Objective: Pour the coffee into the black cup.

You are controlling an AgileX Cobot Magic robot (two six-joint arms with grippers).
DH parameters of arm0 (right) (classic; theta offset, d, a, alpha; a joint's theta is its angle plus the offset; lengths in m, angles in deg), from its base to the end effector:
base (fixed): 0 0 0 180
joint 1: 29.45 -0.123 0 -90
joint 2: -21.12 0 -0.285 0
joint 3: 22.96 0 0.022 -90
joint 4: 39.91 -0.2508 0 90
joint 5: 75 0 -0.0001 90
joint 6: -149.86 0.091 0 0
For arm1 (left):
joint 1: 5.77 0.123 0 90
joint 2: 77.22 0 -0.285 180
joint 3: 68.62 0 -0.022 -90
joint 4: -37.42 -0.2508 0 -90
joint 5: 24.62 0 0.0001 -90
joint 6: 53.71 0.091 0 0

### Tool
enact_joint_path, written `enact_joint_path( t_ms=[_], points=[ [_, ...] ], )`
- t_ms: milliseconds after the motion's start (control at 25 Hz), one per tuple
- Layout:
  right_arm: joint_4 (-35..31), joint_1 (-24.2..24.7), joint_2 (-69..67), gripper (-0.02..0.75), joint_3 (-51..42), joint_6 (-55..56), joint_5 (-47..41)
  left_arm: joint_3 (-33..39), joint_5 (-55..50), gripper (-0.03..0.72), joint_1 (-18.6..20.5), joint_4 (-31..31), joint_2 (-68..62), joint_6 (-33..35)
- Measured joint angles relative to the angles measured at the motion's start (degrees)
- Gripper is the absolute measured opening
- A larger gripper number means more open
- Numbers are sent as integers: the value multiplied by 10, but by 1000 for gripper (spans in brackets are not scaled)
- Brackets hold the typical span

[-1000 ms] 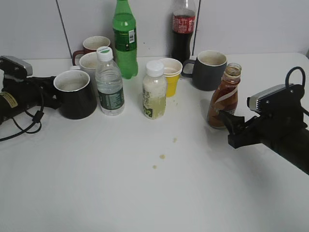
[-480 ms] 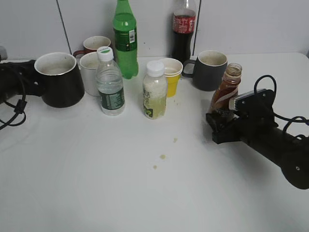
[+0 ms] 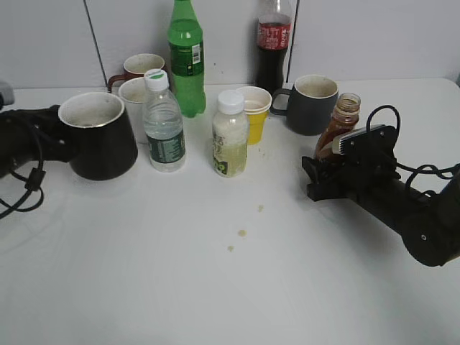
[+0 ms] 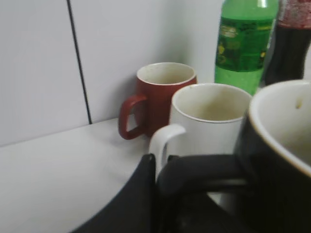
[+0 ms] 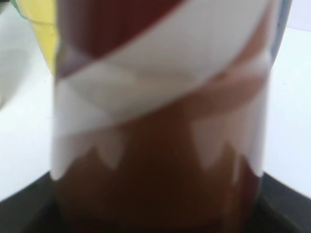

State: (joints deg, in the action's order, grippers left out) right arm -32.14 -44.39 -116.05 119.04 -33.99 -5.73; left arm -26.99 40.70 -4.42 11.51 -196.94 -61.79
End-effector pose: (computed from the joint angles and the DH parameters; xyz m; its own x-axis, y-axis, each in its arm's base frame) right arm 0.3243 0.0984 0.0436 -0.2228 -0.1777 -0.9585 -0.4015 0.9127 -0.0759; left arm 0.3257 -0.0284 0.1276 -0.1241 0.0513 -0.9909 0.3790 0.9254 0.0005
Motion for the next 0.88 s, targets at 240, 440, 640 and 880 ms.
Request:
enact_joint_path(
  t_ms=[240, 440, 640, 880],
  points=[
    [1, 0, 15, 503, -9, -1, -8, 29, -1, 38, -64, 1, 1, 1],
    [70, -4, 80, 503, -17, -64, -20, 32, -5, 38, -136, 1, 1, 4],
    [98, -47, 165, 503, -17, -118, -18, 14, -36, 38, -199, 0, 1, 5],
    [73, -100, 194, 503, -14, -300, -23, -12, -58, 38, -247, 0, 2, 6]
  ],
)
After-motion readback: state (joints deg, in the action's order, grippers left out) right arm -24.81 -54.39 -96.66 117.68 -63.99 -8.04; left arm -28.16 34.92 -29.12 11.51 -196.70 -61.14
